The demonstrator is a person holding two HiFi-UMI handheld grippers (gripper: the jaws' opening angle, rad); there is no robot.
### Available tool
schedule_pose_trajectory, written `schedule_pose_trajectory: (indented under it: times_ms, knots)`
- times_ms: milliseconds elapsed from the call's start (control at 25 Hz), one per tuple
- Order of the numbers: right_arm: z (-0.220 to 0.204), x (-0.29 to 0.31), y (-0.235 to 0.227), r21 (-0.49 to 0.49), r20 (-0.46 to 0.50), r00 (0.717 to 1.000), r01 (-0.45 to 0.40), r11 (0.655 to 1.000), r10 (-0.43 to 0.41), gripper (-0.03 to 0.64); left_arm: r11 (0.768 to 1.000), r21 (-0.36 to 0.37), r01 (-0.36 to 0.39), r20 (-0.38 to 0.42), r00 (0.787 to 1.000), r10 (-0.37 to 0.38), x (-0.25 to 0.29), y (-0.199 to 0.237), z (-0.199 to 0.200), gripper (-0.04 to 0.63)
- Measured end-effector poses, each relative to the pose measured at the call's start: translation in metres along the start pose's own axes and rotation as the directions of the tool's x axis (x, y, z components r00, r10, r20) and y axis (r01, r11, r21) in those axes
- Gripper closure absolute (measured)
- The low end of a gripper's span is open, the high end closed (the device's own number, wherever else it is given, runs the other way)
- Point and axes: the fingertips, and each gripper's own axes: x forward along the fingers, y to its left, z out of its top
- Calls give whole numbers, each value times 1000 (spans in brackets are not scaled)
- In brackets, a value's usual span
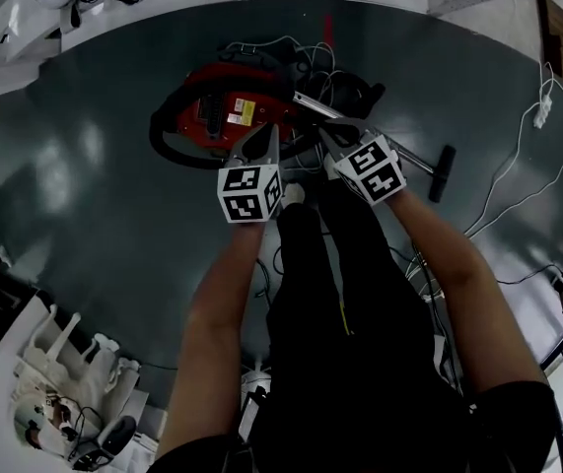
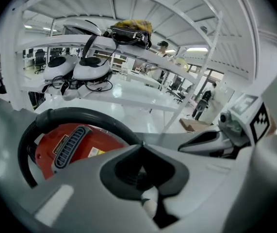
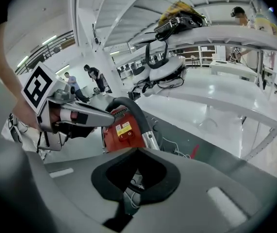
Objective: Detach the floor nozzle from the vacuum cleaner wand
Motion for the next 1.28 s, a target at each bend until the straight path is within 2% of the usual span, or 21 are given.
schedule_pose_trajectory:
  times_ms: [280, 440, 640, 680, 760, 920, 1080, 1160, 1280]
  knots:
    - [-1, 30, -20, -61, -7, 999, -44, 997, 43, 615, 999, -29, -46, -4, 999, 46, 23, 19, 1, 586]
    - [1, 46, -25, -54, 11, 995, -99, 994, 99, 509, 992, -50, -113, -1, 994, 113, 33, 35, 1, 586]
    - [1, 66, -32, -123, -15, 993, -120, 985, 119, 468, 991, -94, -99, -5, 995, 99, 46, 37, -4, 582]
    - [1, 70, -31, -140, -23, 992, -128, 982, 126, 462, 990, -105, -91, -12, 996, 90, 49, 37, -6, 563]
    - [0, 79, -28, -171, -43, 990, -142, 975, 137, 449, 989, -130, -76, -17, 997, 75, 52, 38, -10, 479]
    - [-4, 95, -31, -232, -82, 987, -151, 961, 136, 448, 978, -202, -49, 25, 998, 55, 56, 41, 0, 437]
    - [-9, 107, -27, -278, -101, 983, -176, 944, 154, 411, 968, -248, -35, 41, 998, 47, 66, 43, 9, 396]
    - [-12, 113, -25, -301, -109, 982, -178, 937, 152, 404, 957, -286, -43, 39, 998, 56, 72, 47, 10, 371]
    - [-11, 120, -26, -326, -106, 986, -153, 933, 125, 417, 924, -378, -54, 35, 997, 73, 79, 56, 11, 362]
